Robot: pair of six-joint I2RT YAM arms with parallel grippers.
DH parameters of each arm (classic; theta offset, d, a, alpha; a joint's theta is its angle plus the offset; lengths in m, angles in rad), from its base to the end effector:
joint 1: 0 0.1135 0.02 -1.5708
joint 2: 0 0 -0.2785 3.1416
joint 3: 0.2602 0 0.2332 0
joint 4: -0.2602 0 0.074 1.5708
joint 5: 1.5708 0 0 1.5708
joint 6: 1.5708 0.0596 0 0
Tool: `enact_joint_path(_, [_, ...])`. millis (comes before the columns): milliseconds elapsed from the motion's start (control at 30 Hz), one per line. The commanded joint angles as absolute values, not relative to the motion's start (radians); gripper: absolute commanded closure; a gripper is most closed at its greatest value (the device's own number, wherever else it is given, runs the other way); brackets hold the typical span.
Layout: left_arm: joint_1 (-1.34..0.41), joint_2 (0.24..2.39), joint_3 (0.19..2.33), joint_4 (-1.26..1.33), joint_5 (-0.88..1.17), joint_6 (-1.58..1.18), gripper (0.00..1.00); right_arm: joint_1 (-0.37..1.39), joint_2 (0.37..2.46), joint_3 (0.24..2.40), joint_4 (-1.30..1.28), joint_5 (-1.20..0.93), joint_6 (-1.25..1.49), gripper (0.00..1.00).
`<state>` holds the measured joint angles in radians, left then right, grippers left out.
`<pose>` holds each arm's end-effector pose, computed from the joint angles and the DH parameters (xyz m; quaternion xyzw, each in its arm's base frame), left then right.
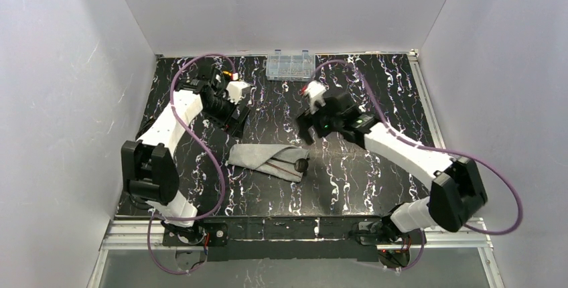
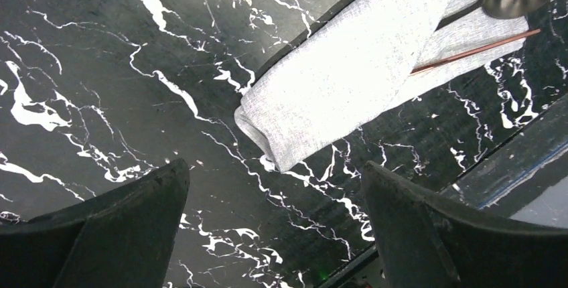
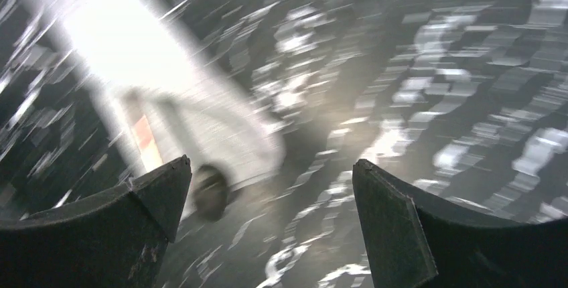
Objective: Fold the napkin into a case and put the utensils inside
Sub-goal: Reset both arms
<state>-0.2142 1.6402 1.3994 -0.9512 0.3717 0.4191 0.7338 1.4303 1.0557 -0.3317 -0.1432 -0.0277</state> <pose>0.3084 -0.0893 0.2755 0.3336 0.9064 -0.1616 0.2026 0.2274 0.2165 0.2763 -0.3644 0.8297 0.2054 0.3696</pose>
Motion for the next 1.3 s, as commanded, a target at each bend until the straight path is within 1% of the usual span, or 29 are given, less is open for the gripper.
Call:
enact_joint_path(0, [-0.17,1.529,1.232,-0.655,0.376,0.376,0.02,0.572,1.312,0.913,-0.032,0.343,0.06,0.01])
enact_joint_path(100, [-0.095,1.471,1.096,-0.419,0.454,0.29,0.02,0.456,1.28,0.785,0.144,0.502,0.088,0.01])
enact_joint_path(200, [-0.03,1.455,1.025,-0.252,0.498,0.202,0.02,0.411,1.316,0.718,0.21,0.664,0.084,0.01])
enact_joint_path(267, [-0.005,1.452,0.987,-0.171,0.512,0.177,0.02,0.362,1.346,0.704,0.215,0.711,0.133,0.01])
enact_joint_path(367, [-0.002,1.432,0.894,-0.04,0.504,0.166,0.02,0.284,1.365,0.641,0.31,0.733,0.181,0.01])
enact_joint_path(433, [-0.002,1.413,0.807,0.08,0.497,0.164,0.02,0.219,1.374,0.597,0.382,0.706,0.207,0.01])
enact_joint_path(633, [-0.002,1.376,0.578,0.371,0.447,0.147,0.02,0.137,1.397,0.489,0.63,0.669,0.165,0.01])
enact_joint_path(733, [0.028,1.372,0.513,0.49,0.426,0.131,0.02,0.094,1.401,0.419,0.759,0.616,0.148,0.01])
enact_joint_path(833, [0.029,1.382,0.469,0.606,0.406,0.127,0.02,0.037,1.407,0.381,0.796,0.546,0.161,0.01])
enact_joint_path(867, [0.032,1.39,0.454,0.648,0.401,0.114,0.02,0.026,1.41,0.343,0.858,0.53,0.164,0.01])
enact_joint_path(933, [0.036,1.405,0.438,0.689,0.386,0.109,0.02,0.02,1.416,0.306,0.911,0.535,0.176,0.01])
enact_joint_path(1100, [0.053,1.412,0.317,0.908,0.368,0.08,0.02,0.02,1.458,0.235,1.066,0.504,0.163,0.01])
enact_joint_path(1167, [0.055,1.413,0.304,0.937,0.365,0.078,0.01,0.025,1.469,0.211,1.132,0.438,0.121,0.01])
enact_joint_path(1267, [0.054,1.415,0.293,0.952,0.341,0.072,0.02,0.072,1.565,0.148,1.347,0.274,-0.006,0.01])
